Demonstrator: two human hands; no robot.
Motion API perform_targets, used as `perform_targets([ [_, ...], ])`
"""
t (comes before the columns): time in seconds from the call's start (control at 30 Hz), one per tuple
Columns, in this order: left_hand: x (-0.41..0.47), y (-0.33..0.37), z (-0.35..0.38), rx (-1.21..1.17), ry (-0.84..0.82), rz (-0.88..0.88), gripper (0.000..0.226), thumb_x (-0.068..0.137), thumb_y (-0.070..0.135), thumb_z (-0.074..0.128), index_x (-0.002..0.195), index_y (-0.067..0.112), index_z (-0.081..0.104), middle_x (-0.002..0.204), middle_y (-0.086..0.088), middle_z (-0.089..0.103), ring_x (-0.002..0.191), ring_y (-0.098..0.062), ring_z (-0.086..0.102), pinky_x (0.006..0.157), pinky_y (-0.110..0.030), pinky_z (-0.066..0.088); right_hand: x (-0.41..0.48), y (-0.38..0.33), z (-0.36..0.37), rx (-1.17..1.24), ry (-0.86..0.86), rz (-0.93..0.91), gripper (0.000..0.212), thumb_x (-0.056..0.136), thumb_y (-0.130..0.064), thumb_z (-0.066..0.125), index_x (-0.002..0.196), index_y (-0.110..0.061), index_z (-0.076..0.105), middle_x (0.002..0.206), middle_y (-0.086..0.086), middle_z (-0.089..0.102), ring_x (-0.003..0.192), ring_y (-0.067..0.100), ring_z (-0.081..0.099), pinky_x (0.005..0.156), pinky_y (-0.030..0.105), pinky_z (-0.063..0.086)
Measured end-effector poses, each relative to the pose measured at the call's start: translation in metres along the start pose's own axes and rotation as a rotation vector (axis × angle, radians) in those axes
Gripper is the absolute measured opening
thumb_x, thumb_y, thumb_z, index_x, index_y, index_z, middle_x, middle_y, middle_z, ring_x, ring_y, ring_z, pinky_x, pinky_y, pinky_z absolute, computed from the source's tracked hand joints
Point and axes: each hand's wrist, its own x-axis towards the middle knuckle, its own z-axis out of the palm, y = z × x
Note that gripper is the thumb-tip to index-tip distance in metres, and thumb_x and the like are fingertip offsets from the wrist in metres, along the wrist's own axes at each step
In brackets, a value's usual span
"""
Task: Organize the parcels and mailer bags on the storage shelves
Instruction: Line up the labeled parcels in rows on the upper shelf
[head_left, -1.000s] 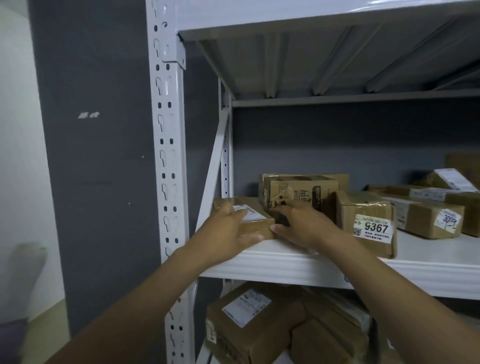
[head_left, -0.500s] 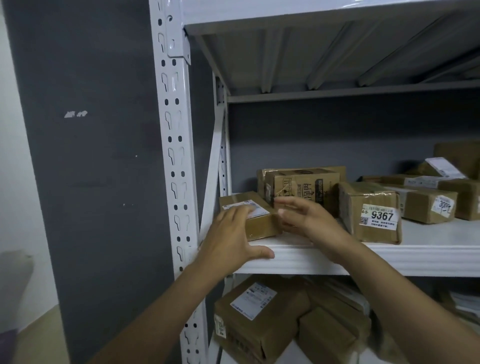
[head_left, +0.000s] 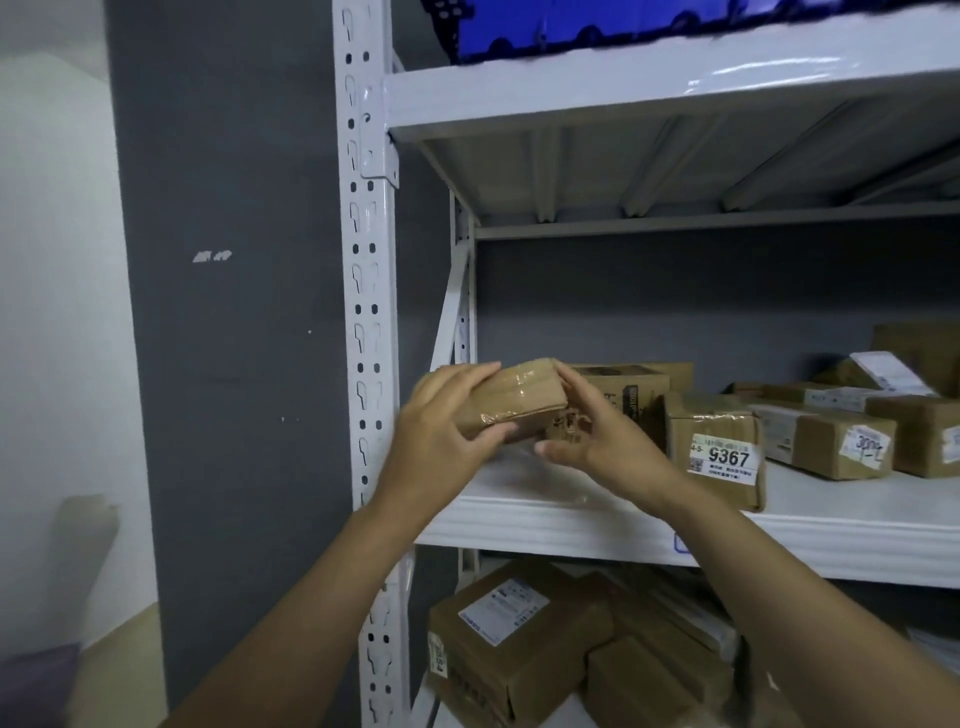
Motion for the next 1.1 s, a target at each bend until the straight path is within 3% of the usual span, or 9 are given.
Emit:
perform_targets([
  [0.13, 0.022, 0.034, -0.017, -0.093, 0.061, 0.007, 0.065, 0.071, 0.023, 0.084, 0.13, 0.024, 0.056, 0.118, 0.006, 0.057, 0.106, 0.006, 0.05, 0.094, -0.008, 0.038, 0.002, -0.023, -0.013, 0.181, 0.04, -0.023, 0.052, 0.087, -0.017, 0.069, 0.13, -0.038, 0.048, 0.128, -0.011, 0.058, 0.119, 0.014, 0.052, 0.087, 0.034, 0.052],
  [0.23, 0.031, 0.058, -0.025, -0.264, 0.1, -0.159, 0.085, 0.074, 0.024, 0.082, 0.141, 0.043, 0.032, 0.125, 0.014, 0.052, 0.116, 0.002, 0.05, 0.099, -0.021, 0.044, -0.003, -0.039, -0.023, 0.228, 0.085, -0.075, 0.042, 0.09, -0.023, 0.065, 0.128, -0.033, 0.051, 0.122, -0.012, 0.061, 0.115, 0.011, 0.055, 0.094, 0.036, 0.049],
  [0.37, 0.023, 0.075, -0.031, -0.33, -0.006, -0.351, 0.094, 0.08, 0.027, 0.076, 0.144, 0.049, 0.011, 0.133, 0.013, 0.049, 0.117, -0.001, 0.051, 0.101, -0.031, 0.045, -0.013, -0.059, -0.035, 0.447, 0.271, -0.066, 0.03, 0.093, -0.032, 0.059, 0.122, -0.024, 0.055, 0.112, -0.008, 0.066, 0.101, 0.01, 0.064, 0.08, 0.027, 0.053],
  [0.47, 0.003, 0.08, -0.035, -0.287, -0.217, -0.446, 0.088, 0.082, 0.04, 0.071, 0.146, 0.049, 0.012, 0.123, 0.018, 0.051, 0.103, 0.004, 0.055, 0.08, -0.018, 0.048, -0.018, -0.069, -0.043, 0.583, 0.329, 0.022, 0.033, 0.093, -0.041, 0.056, 0.117, -0.02, 0.059, 0.106, -0.003, 0.07, 0.089, 0.009, 0.068, 0.068, 0.024, 0.052],
  [0.57, -0.012, 0.08, -0.037, -0.337, -0.259, -0.482, 0.082, 0.081, 0.039, 0.073, 0.145, 0.049, 0.022, 0.122, 0.021, 0.056, 0.103, 0.001, 0.061, 0.085, -0.023, 0.053, -0.026, -0.073, -0.043, 0.62, 0.33, 0.102, 0.045, 0.093, -0.042, 0.056, 0.128, -0.015, 0.05, 0.107, -0.001, 0.067, 0.077, 0.003, 0.066, 0.054, 0.018, 0.049],
  [0.77, -0.008, 0.08, -0.039, -0.531, -0.109, -0.58, 0.053, 0.088, 0.032, 0.067, 0.135, 0.04, 0.044, 0.109, 0.017, 0.066, 0.093, 0.0, 0.067, 0.078, -0.021, 0.055, -0.053, -0.065, -0.034, 0.615, 0.031, 0.253, 0.095, 0.086, -0.029, 0.069, 0.15, -0.039, 0.0, 0.12, 0.009, 0.062, 0.098, 0.029, 0.068, 0.085, 0.051, 0.055],
  [0.87, -0.008, 0.075, -0.038, -0.519, -0.131, -0.618, 0.047, 0.095, 0.04, 0.055, 0.14, 0.038, 0.042, 0.125, 0.012, 0.061, 0.104, -0.008, 0.064, 0.086, -0.029, 0.056, -0.063, -0.071, -0.02, 0.501, -0.012, 0.234, 0.086, 0.085, -0.031, 0.07, 0.148, -0.042, 0.012, 0.123, 0.006, 0.06, 0.095, 0.027, 0.069, 0.082, 0.047, 0.057],
  [1.0, -0.014, 0.066, -0.039, -0.309, -0.279, -0.57, 0.059, 0.097, 0.045, 0.047, 0.15, 0.039, 0.021, 0.137, 0.011, 0.045, 0.106, -0.008, 0.06, 0.063, -0.011, 0.052, -0.057, -0.079, -0.012, 0.402, 0.137, 0.239, 0.073, 0.087, -0.043, 0.065, 0.147, -0.029, 0.026, 0.12, 0.002, 0.057, 0.091, 0.02, 0.067, 0.067, 0.034, 0.058],
  [1.1, -0.02, 0.061, -0.04, -0.424, -0.4, -0.618, 0.064, 0.092, 0.057, 0.045, 0.15, 0.037, 0.026, 0.134, 0.008, 0.056, 0.109, -0.01, 0.061, 0.089, -0.027, 0.054, -0.058, -0.08, -0.006, 0.429, 0.068, 0.151, 0.057, 0.089, -0.052, 0.056, 0.138, -0.025, 0.044, 0.114, 0.001, 0.065, 0.094, 0.019, 0.068, 0.075, 0.035, 0.06],
])
